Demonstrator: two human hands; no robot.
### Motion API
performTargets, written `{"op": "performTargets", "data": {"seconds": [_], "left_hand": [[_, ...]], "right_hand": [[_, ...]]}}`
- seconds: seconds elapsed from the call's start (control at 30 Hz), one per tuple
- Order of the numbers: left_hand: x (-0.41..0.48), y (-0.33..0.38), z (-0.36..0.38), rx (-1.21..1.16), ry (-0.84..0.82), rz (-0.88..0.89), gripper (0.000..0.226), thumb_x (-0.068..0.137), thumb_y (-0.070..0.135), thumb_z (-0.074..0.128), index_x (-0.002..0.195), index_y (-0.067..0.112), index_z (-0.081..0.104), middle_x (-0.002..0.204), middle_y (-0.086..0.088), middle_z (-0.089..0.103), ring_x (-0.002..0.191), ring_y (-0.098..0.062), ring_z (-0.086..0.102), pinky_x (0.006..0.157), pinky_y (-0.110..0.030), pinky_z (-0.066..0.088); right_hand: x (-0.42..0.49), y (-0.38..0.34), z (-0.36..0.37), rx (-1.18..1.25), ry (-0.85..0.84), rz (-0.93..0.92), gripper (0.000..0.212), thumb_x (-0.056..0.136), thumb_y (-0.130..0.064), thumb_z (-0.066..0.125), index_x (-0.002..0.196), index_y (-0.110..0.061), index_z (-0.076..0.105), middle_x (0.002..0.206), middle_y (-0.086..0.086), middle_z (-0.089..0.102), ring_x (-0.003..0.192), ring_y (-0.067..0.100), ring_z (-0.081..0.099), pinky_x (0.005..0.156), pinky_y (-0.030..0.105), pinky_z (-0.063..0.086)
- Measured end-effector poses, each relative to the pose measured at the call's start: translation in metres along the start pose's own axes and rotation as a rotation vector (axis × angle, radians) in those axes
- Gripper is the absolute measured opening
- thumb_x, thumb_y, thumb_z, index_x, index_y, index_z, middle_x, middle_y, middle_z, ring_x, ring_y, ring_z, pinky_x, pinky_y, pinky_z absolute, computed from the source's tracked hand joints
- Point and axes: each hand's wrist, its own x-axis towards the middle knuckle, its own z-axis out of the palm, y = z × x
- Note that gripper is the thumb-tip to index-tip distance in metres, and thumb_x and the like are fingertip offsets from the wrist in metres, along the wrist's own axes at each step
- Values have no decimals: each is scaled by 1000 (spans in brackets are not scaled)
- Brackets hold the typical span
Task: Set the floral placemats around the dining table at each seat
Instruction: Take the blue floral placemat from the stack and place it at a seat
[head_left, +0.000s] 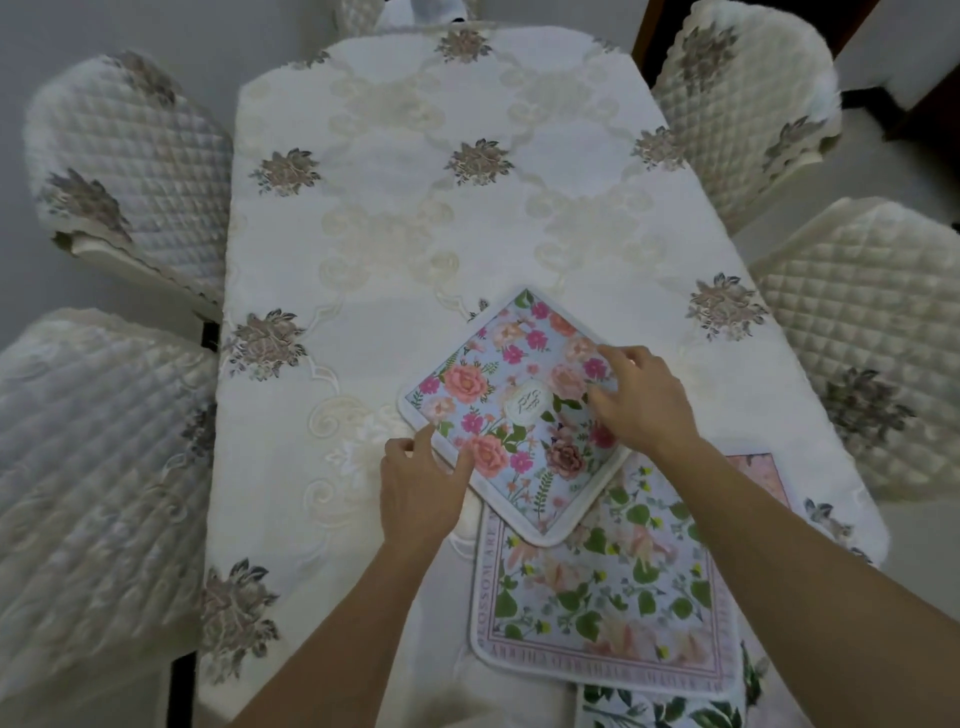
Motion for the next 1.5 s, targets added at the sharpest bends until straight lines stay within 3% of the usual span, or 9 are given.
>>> {"op": "performTargets", "data": {"seconds": [0.27, 0.53, 0.7, 0.87, 1.03, 1.2, 1.3, 1.4, 1.5], "left_hand": [[10, 13, 29, -608, 15, -406, 85, 84, 44, 71, 149, 20, 22, 135, -13, 48, 117, -28, 55, 101, -47, 47], [15, 23, 41, -845, 70, -544, 40, 90, 22, 67, 121, 19, 41, 101, -1, 64, 88, -20, 67, 80, -43, 59], [16, 21, 51, -852, 73, -528, 15, 95, 20, 61, 109, 16, 55, 99, -2, 65, 86, -16, 64, 74, -35, 55], [17, 19, 59, -825, 47, -455, 18, 98, 22, 56, 116, 18, 55, 106, -3, 65, 93, -18, 65, 83, -42, 56], [20, 21, 56, -861, 78, -413, 23, 101, 20, 51, 124, 22, 50, 108, 4, 61, 92, -4, 59, 69, -24, 48], [27, 26, 46, -824, 107, -385, 18, 101, 27, 49, 119, 25, 54, 108, -3, 66, 96, -21, 67, 82, -46, 58], [30, 34, 31, -752, 144, -304, 24, 102, 32, 47, 124, 23, 52, 110, -1, 66, 98, -21, 67, 83, -44, 58], [30, 43, 13, -701, 172, -173, 21, 103, 30, 46, 120, 20, 54, 108, 1, 66, 96, -13, 65, 74, -29, 54], [27, 49, -5, -590, 177, -66, 25, 103, 37, 43, 117, 20, 53, 106, -2, 67, 94, -17, 67, 77, -38, 57]], "right_hand": [[56, 24, 15, 7, -28, 5, 55, 93, -39, 53, 143, -19, 42, 137, 16, 48, 120, 37, 49, 92, 48, 47], [79, 29, 27, 57, -62, 17, 56, 95, -38, 54, 144, -14, 40, 136, 20, 44, 122, 38, 44, 96, 49, 45], [84, 27, 35, 95, -84, 66, 55, 94, -38, 54, 141, -12, 43, 134, 19, 45, 123, 37, 43, 97, 46, 43], [91, 26, 37, 144, -72, 133, 50, 93, -41, 53, 133, -11, 52, 126, 21, 49, 116, 38, 46, 94, 44, 43], [97, 29, 30, 228, -168, 198, 45, 92, -46, 56, 117, -9, 50, 105, 14, 54, 89, 31, 54, 68, 35, 42], [84, 35, 27, 309, -161, 130, 32, 99, -35, 51, 79, -11, 44, 78, 8, 50, 64, 25, 49, 48, 30, 29], [68, 38, 19, 383, -151, 150, 30, 100, -34, 48, 90, -6, 46, 79, 4, 52, 66, 18, 48, 51, 30, 32], [49, 39, 6, 488, -107, 169, 31, 101, -36, 46, 98, -5, 47, 81, 1, 53, 70, 18, 51, 54, 29, 36], [31, 38, -8, 599, -52, 182, 28, 101, -35, 47, 102, -7, 51, 88, 3, 59, 79, 22, 58, 63, 35, 46]]}}
